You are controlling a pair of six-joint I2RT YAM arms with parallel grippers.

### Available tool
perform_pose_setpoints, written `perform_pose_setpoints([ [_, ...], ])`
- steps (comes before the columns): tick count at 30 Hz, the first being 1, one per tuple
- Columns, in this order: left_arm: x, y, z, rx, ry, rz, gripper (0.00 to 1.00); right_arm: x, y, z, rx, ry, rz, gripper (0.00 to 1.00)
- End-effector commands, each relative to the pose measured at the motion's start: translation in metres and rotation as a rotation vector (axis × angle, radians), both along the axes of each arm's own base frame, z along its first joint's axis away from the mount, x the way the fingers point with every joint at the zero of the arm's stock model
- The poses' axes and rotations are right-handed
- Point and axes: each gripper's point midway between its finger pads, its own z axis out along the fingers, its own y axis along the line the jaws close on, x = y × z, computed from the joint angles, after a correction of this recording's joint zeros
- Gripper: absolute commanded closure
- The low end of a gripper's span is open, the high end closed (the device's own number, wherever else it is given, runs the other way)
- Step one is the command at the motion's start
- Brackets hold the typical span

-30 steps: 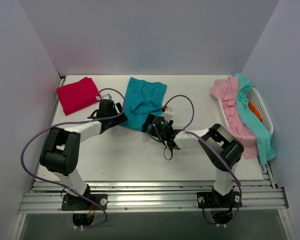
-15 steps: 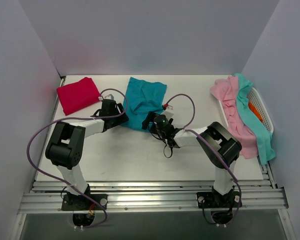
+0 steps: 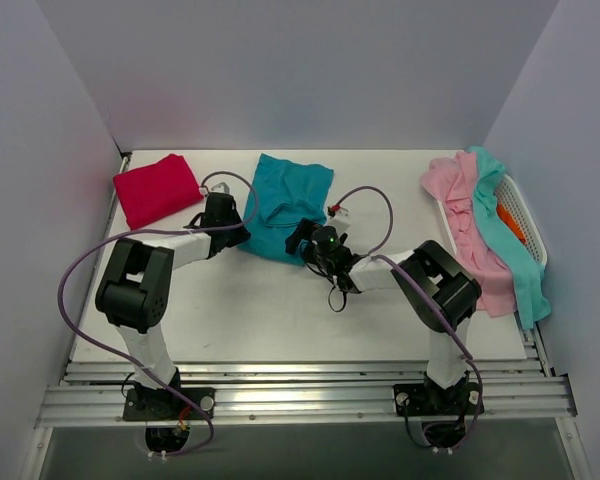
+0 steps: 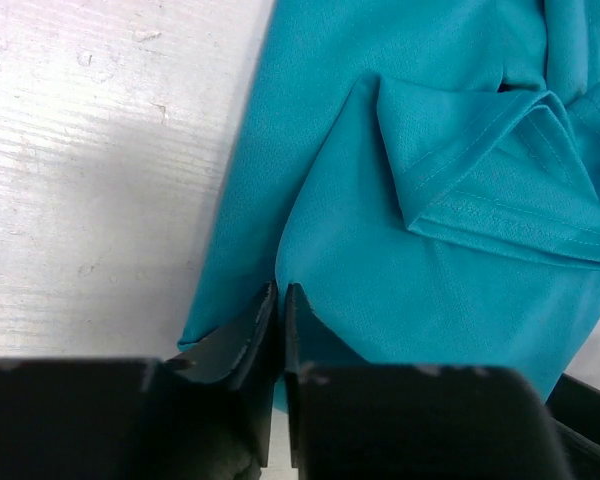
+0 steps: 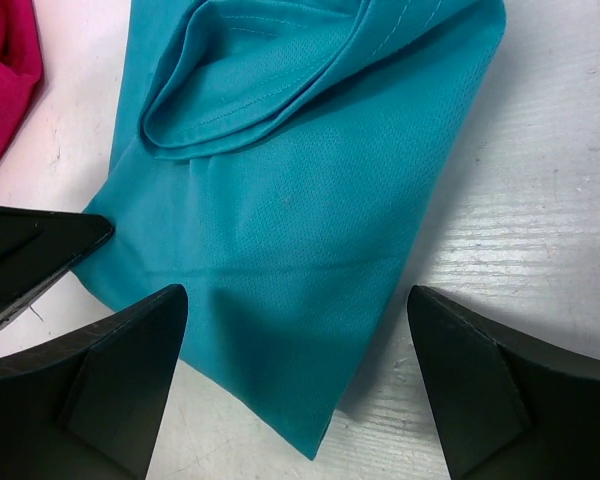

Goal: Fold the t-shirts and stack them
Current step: Fold the folded rectangular tshirt in 1/3 of the way

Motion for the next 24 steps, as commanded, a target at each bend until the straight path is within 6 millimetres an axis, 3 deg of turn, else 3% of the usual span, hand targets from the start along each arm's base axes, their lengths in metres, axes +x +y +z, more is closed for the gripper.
perform_pose_setpoints([
  [1,0.017,-0.001,0.017,-0.011,-0.059,0.004,0.9,-0.02,-0.021,-0.048,-0.103,0.134,0.003,0.12],
  [6,0.01,0.002,0.022,-0.006,-0.05,0.012,0.98,-0.022,-0.024,-0.048,-0.102,0.136,0.0,0.12],
  [11,-0.006,0.022,0.068,0.029,-0.15,0.091,0.98,-0.025,-0.027,-0.045,-0.098,0.132,-0.002,0.13],
  [15,-0.021,0.039,0.088,0.055,-0.181,0.155,0.98,-0.027,-0.029,-0.045,-0.099,0.134,-0.002,0.12],
  [18,-0.03,0.043,0.087,0.059,-0.185,0.163,0.98,-0.03,-0.029,-0.046,-0.099,0.137,0.0,0.12],
  [24,-0.025,0.034,0.052,0.065,-0.097,0.124,0.9,-0.031,-0.029,-0.044,-0.093,0.137,0.002,0.12],
])
